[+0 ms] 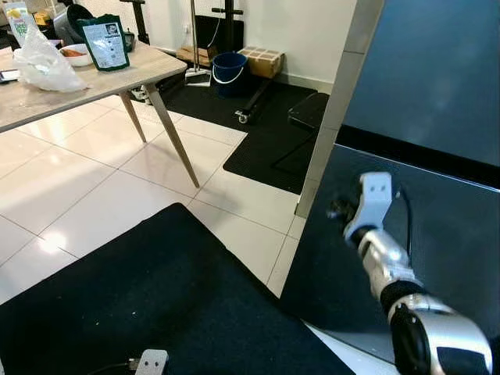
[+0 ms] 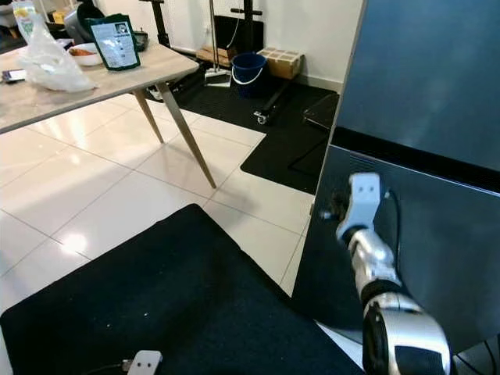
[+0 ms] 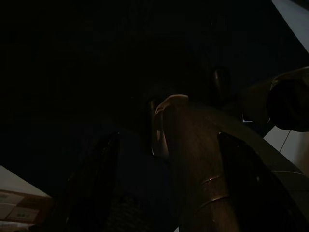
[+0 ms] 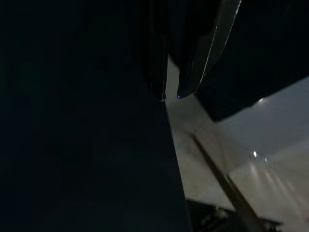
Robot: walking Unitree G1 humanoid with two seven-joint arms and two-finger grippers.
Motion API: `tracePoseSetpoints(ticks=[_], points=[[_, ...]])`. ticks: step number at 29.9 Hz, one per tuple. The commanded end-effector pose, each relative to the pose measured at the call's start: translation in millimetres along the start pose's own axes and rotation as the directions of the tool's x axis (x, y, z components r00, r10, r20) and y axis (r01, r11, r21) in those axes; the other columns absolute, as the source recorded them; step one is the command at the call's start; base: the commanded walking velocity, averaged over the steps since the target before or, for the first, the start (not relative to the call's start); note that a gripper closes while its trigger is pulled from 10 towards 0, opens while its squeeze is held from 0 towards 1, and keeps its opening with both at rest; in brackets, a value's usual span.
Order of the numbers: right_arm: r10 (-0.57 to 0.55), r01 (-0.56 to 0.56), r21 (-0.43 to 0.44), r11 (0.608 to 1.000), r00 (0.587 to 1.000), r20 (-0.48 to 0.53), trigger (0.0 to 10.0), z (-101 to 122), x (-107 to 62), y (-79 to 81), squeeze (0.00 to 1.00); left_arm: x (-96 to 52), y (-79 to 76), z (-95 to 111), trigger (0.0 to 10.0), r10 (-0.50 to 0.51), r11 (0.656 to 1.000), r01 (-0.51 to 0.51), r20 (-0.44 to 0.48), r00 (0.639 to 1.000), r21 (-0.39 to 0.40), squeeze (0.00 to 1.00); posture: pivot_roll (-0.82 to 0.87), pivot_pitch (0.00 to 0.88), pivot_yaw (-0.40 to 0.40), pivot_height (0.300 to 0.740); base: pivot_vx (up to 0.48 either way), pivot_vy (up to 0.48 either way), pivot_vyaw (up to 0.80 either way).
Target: Restocking fridge
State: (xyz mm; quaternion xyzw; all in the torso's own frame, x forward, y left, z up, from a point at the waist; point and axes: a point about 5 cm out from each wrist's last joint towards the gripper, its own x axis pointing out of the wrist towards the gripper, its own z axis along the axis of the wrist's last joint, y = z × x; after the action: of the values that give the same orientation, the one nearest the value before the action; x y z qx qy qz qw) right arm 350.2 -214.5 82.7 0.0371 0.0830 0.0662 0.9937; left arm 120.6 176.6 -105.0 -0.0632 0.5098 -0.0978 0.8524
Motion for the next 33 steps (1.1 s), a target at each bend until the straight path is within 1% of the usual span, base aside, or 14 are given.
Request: tracePoseSetpoints(ticks=[1,5,6,8,9,11,12,15,16,18,19,21,26,33], points=[[0.008,-0.007,0.007,1.0,0.999,-0.033,10.0,-7,-2.2,0.3,0.0,-2.6,-3.6,-20,10.0,-0.013,1.0,0.012,-0.079,0.997,-0.019,0.0,0.1,0.053,-0.038,0.74,0.0,0.0,0.0],[0.012,-0.012,0.01,1.0,0.999,-0.032,10.0,-7,-2.4,0.2,0.0,-2.6,-3.6,-20,10.0,-0.013,1.0,0.012,-0.08,0.997,-0.019,0.0,0.1,0.053,-0.038,0.74,0.0,0.0,0.0],[-0.027,0.023,-0.027,0.999,0.982,-0.186,10.0,-48,-23.0,-5.8,0.0,-1.5,-3.6,-17,10.0,-0.005,1.0,0.003,-0.073,0.997,-0.019,0.0,0.09,0.01,-0.055,0.74,0.0,0.0,0.0],[-0.091,0.061,-0.087,0.994,0.915,-0.394,10.0,-102,-60.4,-13.4,0.0,-0.4,-2.5,-12,10.0,0.01,1.0,-0.011,-0.065,0.998,-0.019,0.0,0.09,0.001,-0.054,0.74,0.0,0.0,0.0],[-0.091,0.061,-0.087,0.994,0.915,-0.394,10.0,-102,-60.4,-13.4,0.0,-0.4,-2.5,-12,10.0,0.01,1.0,-0.011,-0.065,0.998,-0.019,0.0,0.09,0.001,-0.054,0.74,0.0,0.0,0.0],[-0.136,0.093,-0.112,0.989,0.862,-0.488,10.0,-126,-82.4,-18.1,0.0,-0.5,0.1,-10,10.0,0.025,1.0,-0.026,-0.065,0.998,-0.012,0.0,0.08,0.0,-0.053,0.74,0.0,0.0,0.0],[-0.136,0.093,-0.112,0.989,0.862,-0.488,10.0,-126,-82.4,-18.1,0.0,-0.5,0.1,-10,10.0,0.025,1.0,-0.026,-0.065,0.998,-0.012,0.0,0.08,0.0,-0.053,0.74,0.0,0.0,0.0],[-0.214,0.164,-0.138,0.977,0.758,-0.616,10.0,-159,-121.3,-25.8,0.0,-1.4,6.3,-6,10.0,0.059,0.998,-0.058,-0.063,0.996,0.012,0.0,0.08,0.0,-0.051,0.74,0.0,0.0,0.0],[-0.214,0.164,-0.138,0.977,0.758,-0.616,10.0,-159,-121.3,-25.8,0.0,-1.4,6.3,-6,10.0,0.059,0.998,-0.058,-0.063,0.996,0.012,0.0,0.08,0.0,-0.051,0.74,0.0,0.0,0.0],[-0.242,0.191,-0.15,0.97,0.696,-0.676,10.0,-176,-144.6,-28.1,0.0,-2.2,12.1,-2,10.0,0.084,0.996,-0.083,-0.055,0.995,0.028,0.0,0.08,0.0,-0.051,0.74,0.0,0.0,0.0],[-0.242,0.191,-0.15,0.97,0.696,-0.676,10.0,-176,-144.6,-28.1,0.0,-2.2,12.1,-2,10.0,0.084,0.996,-0.083,-0.055,0.995,0.028,0.0,0.08,0.0,-0.051,0.74,0.0,0.0,0.0],[-0.248,0.189,-0.164,0.968,0.644,-0.723,10.0,-190,-164.4,-27.3,0.0,-4.0,19.7,2,10.0,0.119,0.992,-0.117,-0.05,0.992,0.055,0.0,0.08,0.0,-0.047,0.74,0.0,0.0,0.0],[-0.264,0.197,-0.179,0.964,0.611,-0.746,10.0,-197,-176.8,-26.4,0.0,-8.3,34.0,7,10.0,0.195,0.976,-0.19,-0.044,0.98,0.105,0.0,0.06,0.0,-0.035,0.74,0.0,0.0,0.0],[-0.264,0.185,-0.189,0.964,0.605,-0.751,10.0,-199,-179.1,-25.2,0.0,-14.4,53.1,19,10.0,0.298,0.941,-0.292,-0.013,0.954,0.169,0.0,0.06,0.0,-0.033,0.74,0.0,0.0,0.0]])
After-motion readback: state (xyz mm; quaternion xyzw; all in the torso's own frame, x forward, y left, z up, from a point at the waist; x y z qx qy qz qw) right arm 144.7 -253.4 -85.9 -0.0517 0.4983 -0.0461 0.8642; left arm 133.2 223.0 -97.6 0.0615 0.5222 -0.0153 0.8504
